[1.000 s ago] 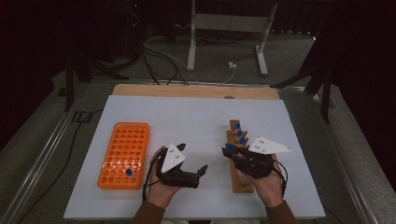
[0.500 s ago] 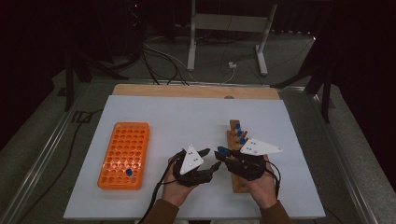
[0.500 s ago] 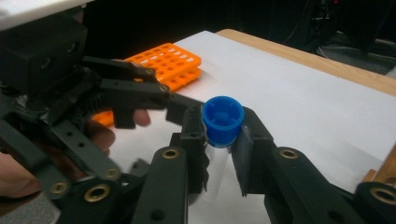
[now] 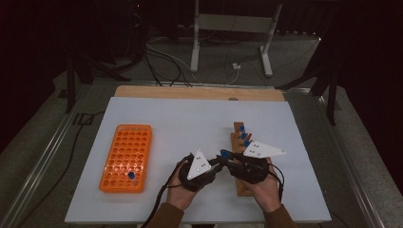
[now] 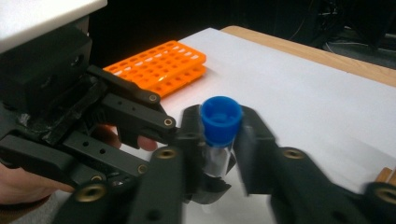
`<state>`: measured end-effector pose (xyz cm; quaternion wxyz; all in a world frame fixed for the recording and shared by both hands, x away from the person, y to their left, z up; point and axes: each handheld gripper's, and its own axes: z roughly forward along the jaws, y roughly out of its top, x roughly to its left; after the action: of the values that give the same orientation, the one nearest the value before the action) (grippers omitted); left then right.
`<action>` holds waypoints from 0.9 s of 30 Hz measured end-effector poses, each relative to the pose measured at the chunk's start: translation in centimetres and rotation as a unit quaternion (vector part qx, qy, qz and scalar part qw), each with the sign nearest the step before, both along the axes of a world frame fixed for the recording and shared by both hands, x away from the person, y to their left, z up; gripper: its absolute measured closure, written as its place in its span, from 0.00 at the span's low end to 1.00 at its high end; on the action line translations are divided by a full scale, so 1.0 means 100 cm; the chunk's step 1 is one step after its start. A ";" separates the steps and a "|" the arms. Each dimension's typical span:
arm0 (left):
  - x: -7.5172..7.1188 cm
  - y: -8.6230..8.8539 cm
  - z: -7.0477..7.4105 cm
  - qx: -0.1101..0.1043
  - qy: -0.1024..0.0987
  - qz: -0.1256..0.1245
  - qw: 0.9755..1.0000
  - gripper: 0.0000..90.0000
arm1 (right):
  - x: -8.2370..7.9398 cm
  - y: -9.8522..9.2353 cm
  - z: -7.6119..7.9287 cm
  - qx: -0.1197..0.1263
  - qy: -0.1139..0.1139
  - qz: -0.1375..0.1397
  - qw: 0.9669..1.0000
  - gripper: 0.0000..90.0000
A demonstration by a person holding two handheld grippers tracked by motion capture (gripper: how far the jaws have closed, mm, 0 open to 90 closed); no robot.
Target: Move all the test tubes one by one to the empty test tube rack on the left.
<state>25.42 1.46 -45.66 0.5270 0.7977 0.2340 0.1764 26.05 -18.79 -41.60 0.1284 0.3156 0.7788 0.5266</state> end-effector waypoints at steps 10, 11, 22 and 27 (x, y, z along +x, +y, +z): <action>0.006 0.007 0.000 -0.003 0.006 0.017 1.000 0.87 | 0.003 -0.011 0.002 0.018 0.009 0.000 1.000 0.39; 0.006 0.008 0.001 -0.005 0.006 0.017 1.000 0.87 | 0.004 -0.013 0.003 0.021 0.007 -0.005 1.000 0.33; 0.007 0.018 0.005 -0.014 0.010 0.029 0.999 0.87 | 0.002 -0.030 0.008 0.006 -0.016 -0.038 0.999 0.07; 0.008 0.024 0.007 -0.020 0.012 0.033 0.999 0.87 | 0.001 -0.046 0.006 0.001 -0.021 -0.056 0.998 0.03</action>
<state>26.21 3.84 -44.97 0.5339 0.7808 0.2705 0.1791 26.18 -23.40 -41.02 0.1740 0.3474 0.7565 0.5261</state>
